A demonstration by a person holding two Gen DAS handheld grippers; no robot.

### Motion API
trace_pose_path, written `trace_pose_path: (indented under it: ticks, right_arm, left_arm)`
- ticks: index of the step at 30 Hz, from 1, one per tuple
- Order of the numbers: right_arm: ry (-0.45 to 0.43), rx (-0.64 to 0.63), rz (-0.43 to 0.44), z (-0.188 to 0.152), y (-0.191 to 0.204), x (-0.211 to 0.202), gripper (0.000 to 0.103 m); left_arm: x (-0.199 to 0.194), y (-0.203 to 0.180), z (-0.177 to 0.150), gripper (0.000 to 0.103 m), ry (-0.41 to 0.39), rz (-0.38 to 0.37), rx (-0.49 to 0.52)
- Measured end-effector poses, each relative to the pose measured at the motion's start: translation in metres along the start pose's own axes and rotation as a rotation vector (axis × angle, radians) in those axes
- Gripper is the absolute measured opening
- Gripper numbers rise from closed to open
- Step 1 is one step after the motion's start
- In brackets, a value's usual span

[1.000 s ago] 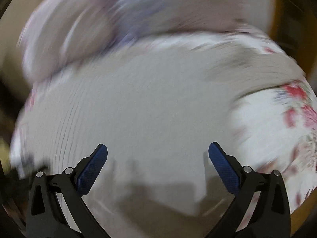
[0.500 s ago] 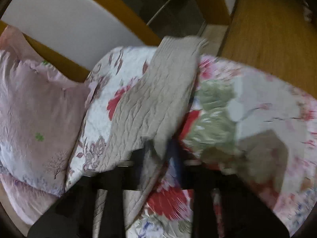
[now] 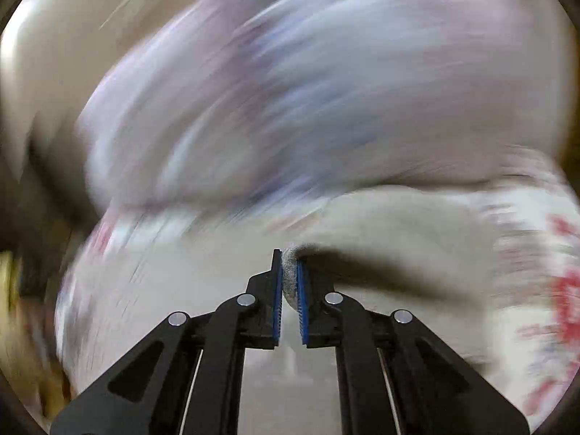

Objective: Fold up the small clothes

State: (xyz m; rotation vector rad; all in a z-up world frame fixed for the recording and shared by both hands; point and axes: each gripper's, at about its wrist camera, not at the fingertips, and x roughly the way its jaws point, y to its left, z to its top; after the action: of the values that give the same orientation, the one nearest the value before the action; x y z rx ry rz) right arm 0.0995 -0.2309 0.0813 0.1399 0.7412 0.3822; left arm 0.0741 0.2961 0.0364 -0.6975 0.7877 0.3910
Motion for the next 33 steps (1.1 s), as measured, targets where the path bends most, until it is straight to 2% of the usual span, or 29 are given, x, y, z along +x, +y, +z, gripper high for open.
trace_pose_path:
  ticks: [1, 2, 3, 4, 6, 8, 9, 11, 14, 16, 19, 21, 23, 25, 26, 28, 29, 30, 31, 33]
  right_arm:
    - [0.086, -0.061, 0.058, -0.016, 0.035, 0.021, 0.031]
    - [0.148, -0.100, 0.090, -0.029, 0.063, 0.033, 0.044]
    - [0.172, -0.117, 0.110, -0.038, 0.080, 0.038, 0.064]
    - [0.179, -0.128, 0.131, -0.049, 0.096, 0.037, 0.072]
    - [0.169, -0.144, 0.168, -0.060, 0.114, 0.027, 0.077]
    - [0.174, -0.147, 0.128, -0.058, 0.112, 0.024, 0.077]
    - [0.171, -0.119, 0.110, -0.053, 0.106, 0.029, 0.073]
    - [0.156, 0.045, 0.103, -0.041, 0.075, 0.036, 0.066]
    - [0.148, 0.297, 0.114, -0.022, 0.035, 0.053, 0.064]
    - [0.148, 0.387, 0.131, -0.012, 0.026, 0.068, 0.064]
    - [0.200, 0.383, 0.189, 0.007, 0.048, 0.107, 0.063]
    - [0.200, 0.317, 0.311, 0.016, 0.087, 0.116, 0.063]
    - [0.173, 0.232, 0.417, 0.018, 0.124, 0.104, 0.063]
    - [0.167, 0.177, 0.439, 0.015, 0.141, 0.095, 0.064]
    - [0.172, 0.163, 0.423, 0.011, 0.142, 0.089, 0.065]
    - [0.185, 0.164, 0.371, 0.001, 0.133, 0.082, 0.065]
    - [0.196, 0.176, 0.344, -0.003, 0.124, 0.079, 0.065]
    - [0.206, 0.192, 0.321, -0.007, 0.113, 0.080, 0.065]
    - [0.213, 0.214, 0.298, -0.011, 0.098, 0.074, 0.065]
    - [0.210, 0.264, 0.242, -0.021, 0.071, 0.064, 0.065]
  left_arm:
    - [0.005, 0.005, 0.005, 0.088, 0.003, 0.009, -0.012]
    - [0.010, 0.011, 0.011, 0.088, 0.008, 0.020, -0.027]
    - [0.015, 0.016, 0.016, 0.087, 0.015, 0.029, -0.038]
    - [0.020, 0.022, 0.022, 0.085, 0.023, 0.037, -0.056]
    - [0.024, 0.029, 0.028, 0.083, 0.026, 0.028, -0.083]
    - [0.025, 0.035, 0.035, 0.083, 0.027, 0.014, -0.101]
    - [0.025, 0.037, 0.037, 0.083, 0.029, 0.001, -0.110]
    - [0.026, 0.043, 0.040, 0.083, 0.035, -0.027, -0.128]
    - [0.028, 0.047, 0.045, 0.082, 0.038, -0.055, -0.146]
    - [0.030, 0.047, 0.047, 0.082, 0.045, -0.064, -0.147]
    - [0.033, 0.048, 0.053, 0.082, 0.056, -0.072, -0.145]
    - [0.036, 0.051, 0.057, 0.080, 0.062, -0.082, -0.158]
    - [0.039, 0.055, 0.063, 0.072, 0.066, -0.088, -0.178]
    - [0.041, 0.061, 0.067, 0.056, 0.067, -0.092, -0.198]
    - [0.042, 0.066, 0.069, 0.050, 0.071, -0.102, -0.216]
    - [0.045, 0.075, 0.071, 0.030, 0.072, -0.113, -0.253]
    - [0.046, 0.079, 0.071, 0.026, 0.074, -0.111, -0.270]
    - [0.047, 0.081, 0.071, 0.014, 0.075, -0.108, -0.272]
    - [0.047, 0.082, 0.072, 0.008, 0.073, -0.103, -0.262]
    - [0.040, 0.073, 0.073, 0.007, 0.043, -0.112, -0.206]
